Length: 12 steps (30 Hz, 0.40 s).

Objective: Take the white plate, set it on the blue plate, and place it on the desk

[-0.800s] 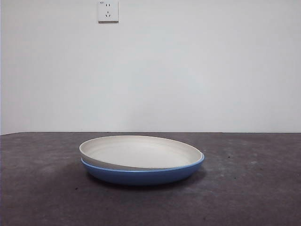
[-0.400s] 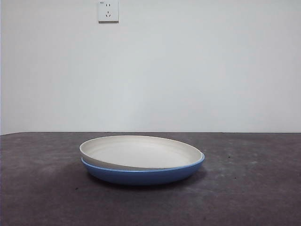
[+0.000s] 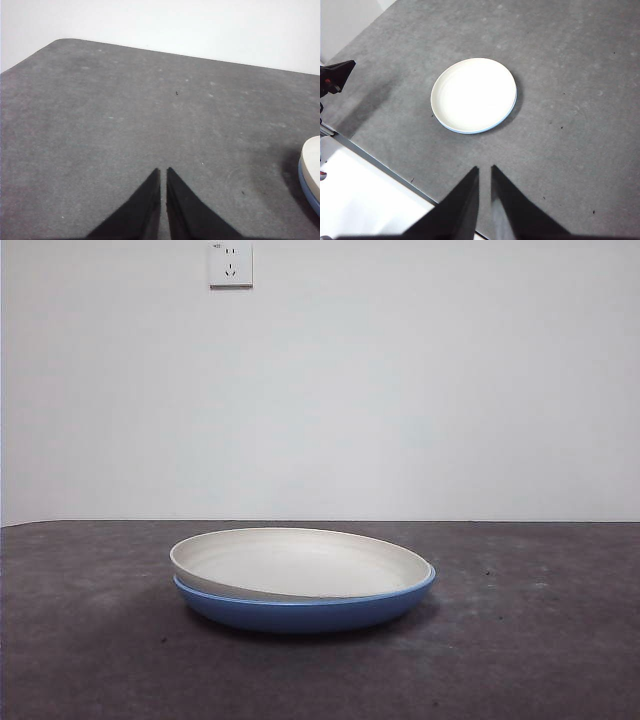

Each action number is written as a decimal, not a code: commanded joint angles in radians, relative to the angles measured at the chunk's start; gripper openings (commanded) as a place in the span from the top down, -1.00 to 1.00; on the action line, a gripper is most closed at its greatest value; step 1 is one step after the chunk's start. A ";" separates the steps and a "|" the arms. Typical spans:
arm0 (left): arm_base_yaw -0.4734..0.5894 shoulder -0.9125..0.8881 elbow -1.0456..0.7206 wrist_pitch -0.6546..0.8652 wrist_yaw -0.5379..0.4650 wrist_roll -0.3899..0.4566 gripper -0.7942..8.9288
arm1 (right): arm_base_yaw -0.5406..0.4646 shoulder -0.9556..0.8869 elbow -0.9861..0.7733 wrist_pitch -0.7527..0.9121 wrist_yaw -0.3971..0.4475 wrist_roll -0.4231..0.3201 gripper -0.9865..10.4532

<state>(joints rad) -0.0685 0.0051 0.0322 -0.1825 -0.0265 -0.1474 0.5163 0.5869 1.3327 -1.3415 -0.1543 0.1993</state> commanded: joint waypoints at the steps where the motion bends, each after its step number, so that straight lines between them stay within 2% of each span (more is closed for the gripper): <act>1: 0.000 -0.002 -0.021 -0.004 -0.001 0.003 0.79 | 0.006 0.003 0.015 -0.059 0.001 0.008 0.76; 4: 0.000 -0.002 -0.021 -0.004 -0.001 0.003 0.79 | -0.011 -0.003 -0.005 -0.039 0.002 0.006 0.76; 7: 0.000 -0.002 -0.021 -0.004 -0.001 0.003 0.79 | -0.075 -0.004 -0.019 -0.033 -0.005 0.000 0.76; 9: 0.000 -0.002 -0.021 -0.004 -0.001 0.003 0.79 | -0.137 -0.013 -0.040 -0.014 0.005 -0.050 0.76; 12: 0.000 -0.002 -0.021 -0.004 -0.001 0.003 0.79 | -0.221 -0.054 -0.137 0.127 0.034 -0.146 0.76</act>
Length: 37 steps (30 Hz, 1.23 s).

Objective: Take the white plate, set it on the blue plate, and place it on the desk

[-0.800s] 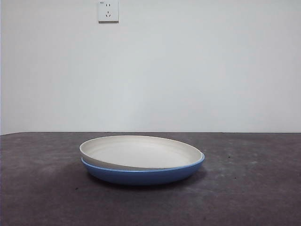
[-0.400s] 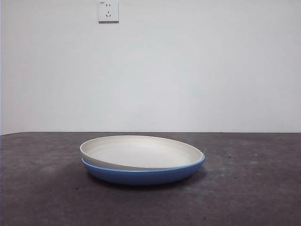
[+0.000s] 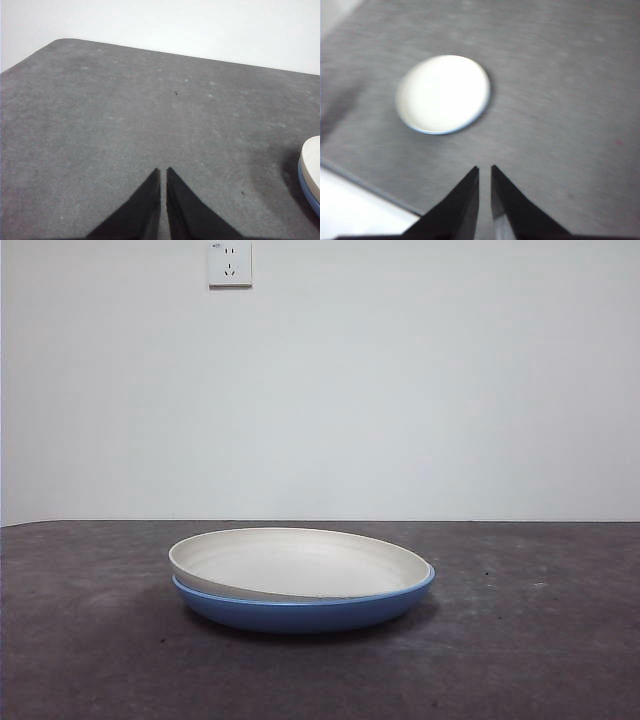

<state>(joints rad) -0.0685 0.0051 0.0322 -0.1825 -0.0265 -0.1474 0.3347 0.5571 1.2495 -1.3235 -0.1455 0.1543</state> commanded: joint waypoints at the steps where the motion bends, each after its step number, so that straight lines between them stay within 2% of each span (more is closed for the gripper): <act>1: 0.000 -0.002 -0.021 -0.004 -0.001 0.003 0.79 | -0.058 -0.044 -0.101 0.173 0.040 -0.126 0.76; 4: 0.000 -0.002 -0.021 -0.004 -0.001 0.003 0.79 | -0.116 -0.136 -0.303 0.428 0.048 -0.180 0.76; 9: 0.000 -0.002 -0.021 -0.004 -0.001 0.003 0.79 | -0.229 -0.317 -0.706 0.912 0.048 -0.189 0.76; 12: 0.000 -0.002 -0.021 -0.004 -0.001 0.003 0.79 | -0.290 -0.393 -0.902 1.116 0.050 -0.189 0.76; 14: 0.000 -0.002 -0.021 -0.004 -0.001 0.003 0.79 | -0.324 -0.428 -1.000 1.186 0.050 -0.189 0.76; 22: 0.000 -0.002 -0.021 -0.004 -0.001 0.003 0.79 | -0.410 -0.512 -1.193 1.218 0.049 -0.188 0.76; 27: 0.000 -0.002 -0.021 -0.004 -0.001 0.003 0.79 | -0.412 -0.553 -1.233 1.215 0.051 -0.189 0.76; 31: 0.000 -0.002 -0.021 -0.004 -0.001 0.003 0.79 | -0.411 -0.554 -1.239 1.146 0.095 -0.188 0.76; 37: 0.000 -0.002 -0.021 -0.004 -0.001 0.003 0.79 | -0.409 -0.554 -1.239 1.143 0.121 -0.188 0.76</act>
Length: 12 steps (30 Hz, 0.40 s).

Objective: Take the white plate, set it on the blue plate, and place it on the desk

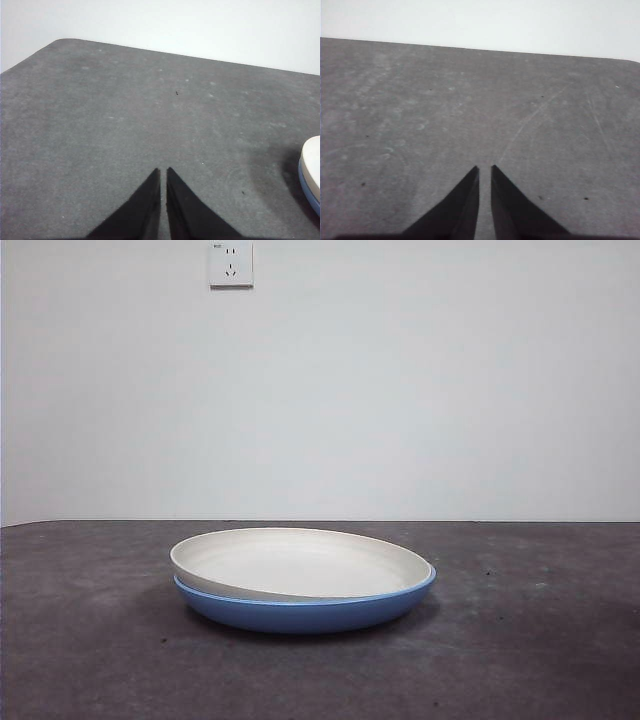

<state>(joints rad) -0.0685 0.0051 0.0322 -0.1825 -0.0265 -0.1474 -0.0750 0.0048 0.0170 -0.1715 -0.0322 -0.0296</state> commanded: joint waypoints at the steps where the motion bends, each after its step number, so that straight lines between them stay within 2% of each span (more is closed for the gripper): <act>1: 0.000 -0.002 -0.021 -0.004 -0.001 0.003 0.79 | 0.000 -0.001 -0.006 -0.009 0.007 -0.004 0.76; 12: 0.000 -0.002 -0.021 -0.004 -0.001 0.003 0.79 | 0.000 -0.001 -0.006 0.019 0.007 -0.005 0.76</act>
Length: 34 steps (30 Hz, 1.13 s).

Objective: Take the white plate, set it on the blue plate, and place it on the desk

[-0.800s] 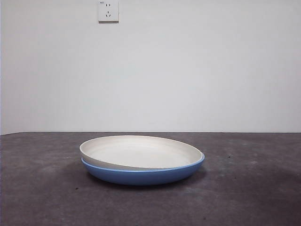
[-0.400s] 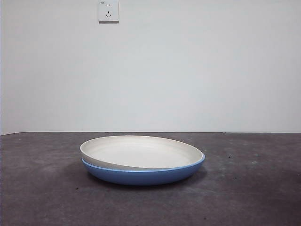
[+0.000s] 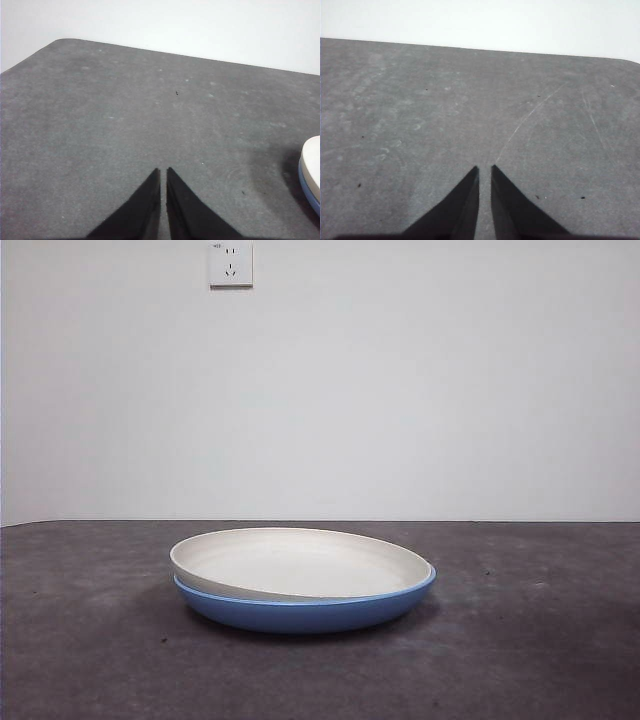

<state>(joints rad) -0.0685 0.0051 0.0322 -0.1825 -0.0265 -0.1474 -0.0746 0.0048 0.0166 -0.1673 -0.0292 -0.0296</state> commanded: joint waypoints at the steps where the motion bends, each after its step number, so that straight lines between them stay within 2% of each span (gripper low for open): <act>1: 0.000 -0.002 -0.021 -0.004 -0.001 0.003 0.79 | 0.000 -0.001 -0.005 0.014 0.004 -0.005 0.76; 34: 0.000 -0.002 -0.021 -0.004 -0.001 0.003 0.79 | 0.025 -0.001 -0.005 0.014 0.004 -0.005 0.76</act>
<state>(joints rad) -0.0685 0.0051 0.0322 -0.1825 -0.0265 -0.1474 -0.0494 0.0048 0.0162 -0.1665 -0.0273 -0.0296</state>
